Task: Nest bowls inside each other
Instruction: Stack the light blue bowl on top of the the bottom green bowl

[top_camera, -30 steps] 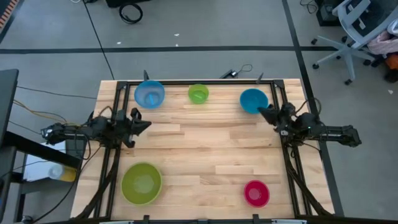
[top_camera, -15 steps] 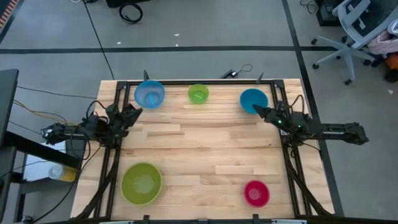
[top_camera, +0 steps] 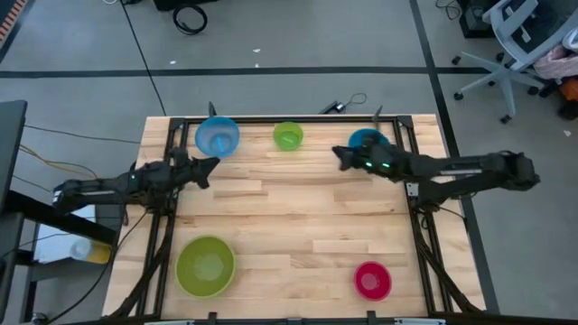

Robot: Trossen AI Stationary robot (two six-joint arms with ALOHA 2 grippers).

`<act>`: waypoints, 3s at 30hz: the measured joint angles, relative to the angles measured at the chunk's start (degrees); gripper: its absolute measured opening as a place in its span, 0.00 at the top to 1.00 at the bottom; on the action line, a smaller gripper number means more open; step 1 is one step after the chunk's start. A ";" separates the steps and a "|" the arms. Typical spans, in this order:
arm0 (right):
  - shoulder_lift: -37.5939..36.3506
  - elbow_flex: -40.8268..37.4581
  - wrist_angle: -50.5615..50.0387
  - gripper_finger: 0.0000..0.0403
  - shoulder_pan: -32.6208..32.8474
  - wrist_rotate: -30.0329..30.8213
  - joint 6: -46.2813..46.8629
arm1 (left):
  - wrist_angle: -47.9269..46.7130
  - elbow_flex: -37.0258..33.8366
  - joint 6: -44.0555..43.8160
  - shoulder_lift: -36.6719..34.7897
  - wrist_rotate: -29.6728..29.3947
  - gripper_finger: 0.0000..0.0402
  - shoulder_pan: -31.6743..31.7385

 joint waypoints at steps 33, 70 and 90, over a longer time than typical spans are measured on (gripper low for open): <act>25.07 22.96 -15.72 0.61 -4.32 -14.10 -0.01 | -18.16 17.42 6.04 46.85 13.32 0.52 51.51; 25.02 22.92 -16.19 0.80 -5.19 -14.80 -5.36 | -36.54 31.15 42.15 32.69 53.35 1.00 18.42; 25.00 22.90 -17.62 0.80 -5.12 -16.93 -6.47 | -37.26 31.34 10.67 41.49 39.86 0.97 -39.42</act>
